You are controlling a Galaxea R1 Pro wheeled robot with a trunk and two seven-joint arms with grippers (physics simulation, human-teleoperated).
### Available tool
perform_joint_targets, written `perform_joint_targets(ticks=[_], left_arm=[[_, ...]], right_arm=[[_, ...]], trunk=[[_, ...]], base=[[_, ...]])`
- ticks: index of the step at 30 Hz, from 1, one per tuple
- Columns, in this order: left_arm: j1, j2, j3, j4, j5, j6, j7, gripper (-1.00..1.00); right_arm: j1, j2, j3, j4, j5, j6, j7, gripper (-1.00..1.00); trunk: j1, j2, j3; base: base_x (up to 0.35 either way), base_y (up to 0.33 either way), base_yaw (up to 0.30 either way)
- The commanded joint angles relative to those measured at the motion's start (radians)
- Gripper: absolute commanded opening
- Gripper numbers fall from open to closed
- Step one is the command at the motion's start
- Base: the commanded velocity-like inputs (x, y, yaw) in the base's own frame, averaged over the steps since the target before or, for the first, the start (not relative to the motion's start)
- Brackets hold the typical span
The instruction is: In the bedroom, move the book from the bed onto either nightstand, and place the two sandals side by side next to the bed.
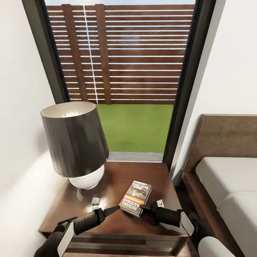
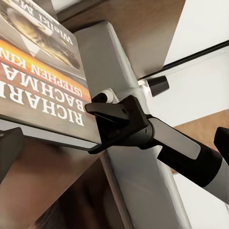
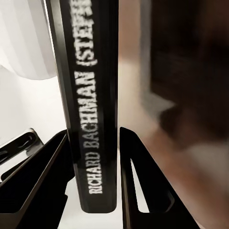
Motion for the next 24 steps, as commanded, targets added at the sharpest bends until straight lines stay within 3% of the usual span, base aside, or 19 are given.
perform_joint_targets(ticks=[1, 17, 18, 24], left_arm=[[0.0, 0.0, 0.0, 0.0, 0.004, 0.009, -0.002, 1.0], [0.0, 0.0, 0.0, 0.0, 0.004, 0.009, -0.002, 1.0], [0.0, 0.0, 0.0, 0.0, 0.004, 0.009, -0.002, 1.0], [0.0, 0.001, 0.001, 0.0, 0.004, 0.01, -0.002, 1.0]], right_arm=[[-0.001, 0.0, -0.004, 0.0, 0.003, 0.003, 0.004, -1.0], [-0.001, 0.0, -0.004, 0.0, 0.003, 0.003, 0.004, -1.0], [-0.001, 0.0, -0.004, 0.0, 0.003, 0.003, 0.004, 1.0], [-0.001, 0.0, -0.004, 0.0, 0.003, 0.003, 0.004, 1.0]], trunk=[[0.0, 0.0, -0.001], [0.0, 0.0, -0.001], [0.0, 0.0, -0.001], [0.0, 0.0, -0.001]], base=[[0.0, 0.0, 0.0], [0.0, 0.0, 0.0], [0.0, 0.0, 0.0], [0.0, 0.0, 0.0]])
